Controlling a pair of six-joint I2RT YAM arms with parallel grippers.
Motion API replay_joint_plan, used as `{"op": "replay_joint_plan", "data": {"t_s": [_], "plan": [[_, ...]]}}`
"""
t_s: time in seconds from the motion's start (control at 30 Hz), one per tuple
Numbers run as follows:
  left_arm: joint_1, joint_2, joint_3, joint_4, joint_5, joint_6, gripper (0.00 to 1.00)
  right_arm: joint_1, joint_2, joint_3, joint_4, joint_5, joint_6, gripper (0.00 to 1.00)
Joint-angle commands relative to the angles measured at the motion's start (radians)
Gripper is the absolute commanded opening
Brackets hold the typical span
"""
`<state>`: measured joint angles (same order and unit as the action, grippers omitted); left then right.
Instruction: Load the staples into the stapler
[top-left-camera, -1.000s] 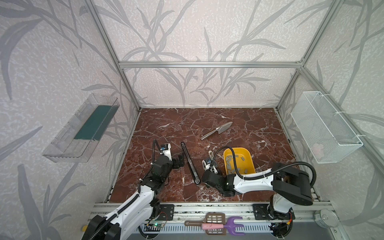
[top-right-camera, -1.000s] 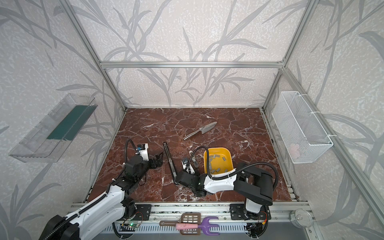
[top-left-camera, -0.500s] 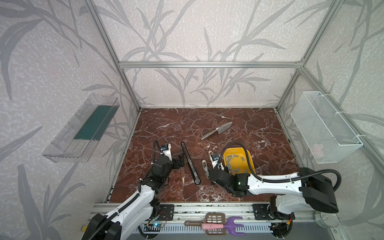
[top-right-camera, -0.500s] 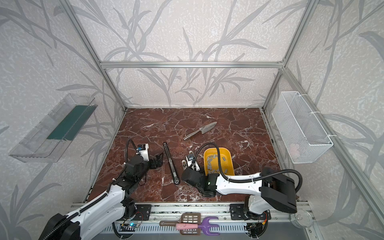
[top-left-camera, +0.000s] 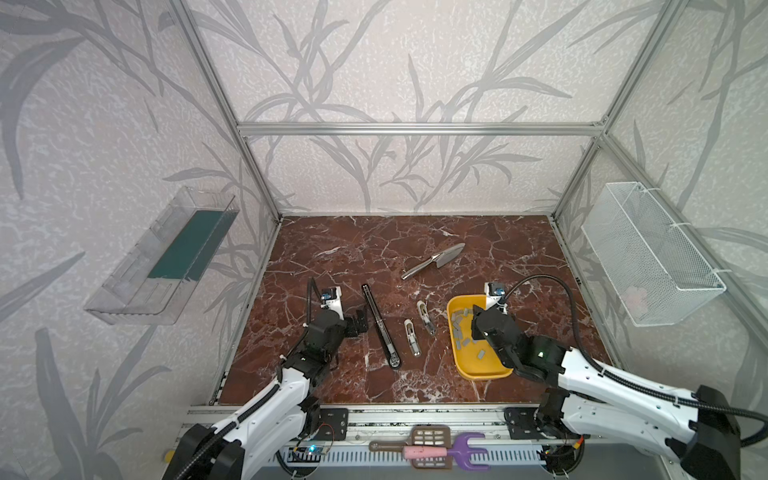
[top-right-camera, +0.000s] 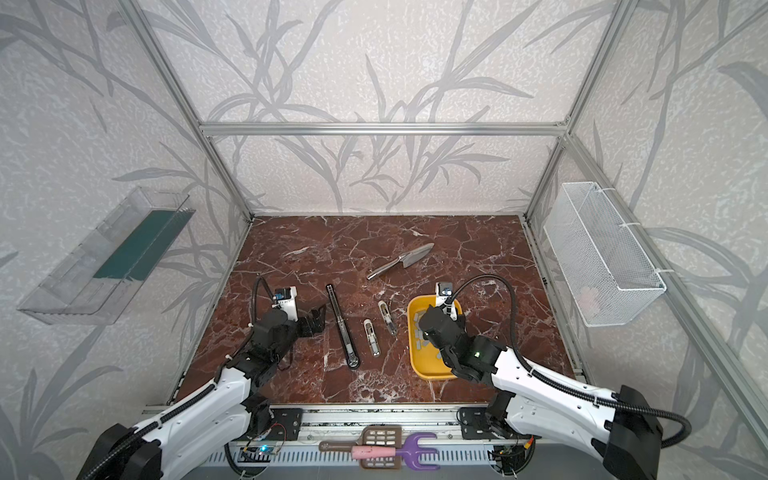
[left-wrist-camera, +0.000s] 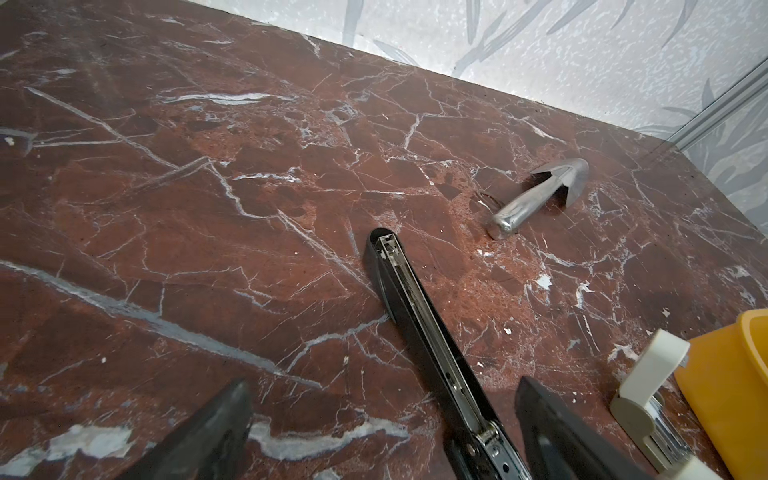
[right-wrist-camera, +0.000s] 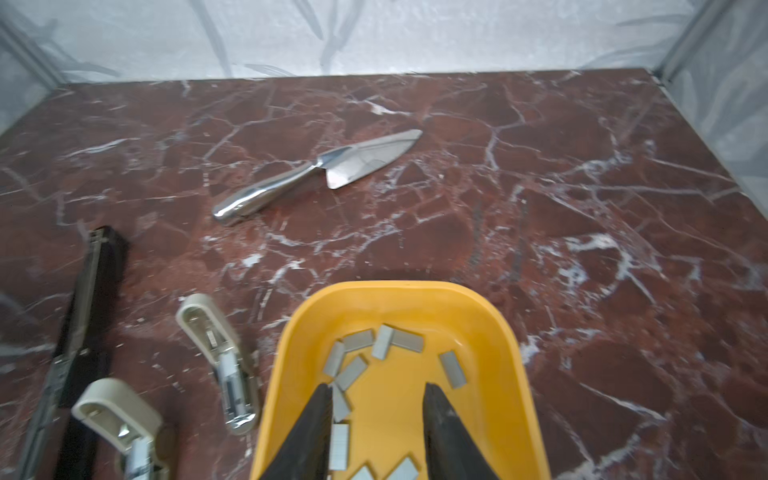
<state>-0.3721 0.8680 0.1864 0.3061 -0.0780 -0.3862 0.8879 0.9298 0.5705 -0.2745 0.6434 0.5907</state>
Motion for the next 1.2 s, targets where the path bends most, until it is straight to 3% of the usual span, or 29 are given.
{"op": "replay_joint_plan", "data": {"t_s": [0.0,0.13,0.33,0.53,0.8,1.17], "plan": [[0.000,0.013,0.038,-0.006,-0.016,-0.006,0.99,-0.065,0.003,-0.006,-0.057,-0.106,-0.036,0.39],[-0.001,0.031,0.047,-0.006,-0.018,-0.005,0.99,-0.119,0.098,0.014,-0.047,-0.183,-0.078,0.39],[-0.001,0.037,0.054,-0.013,-0.029,-0.003,0.99,-0.141,0.222,0.045,-0.035,-0.137,-0.135,0.39],[0.000,0.034,0.056,-0.018,-0.035,-0.003,0.99,-0.189,0.209,0.000,0.046,-0.155,-0.172,0.41],[-0.001,0.040,0.056,-0.022,-0.022,-0.008,0.99,-0.214,0.149,-0.058,0.146,-0.276,-0.229,0.43],[-0.001,0.043,0.059,-0.031,-0.002,-0.018,0.99,-0.233,0.395,0.069,0.152,-0.299,-0.176,0.39]]}}
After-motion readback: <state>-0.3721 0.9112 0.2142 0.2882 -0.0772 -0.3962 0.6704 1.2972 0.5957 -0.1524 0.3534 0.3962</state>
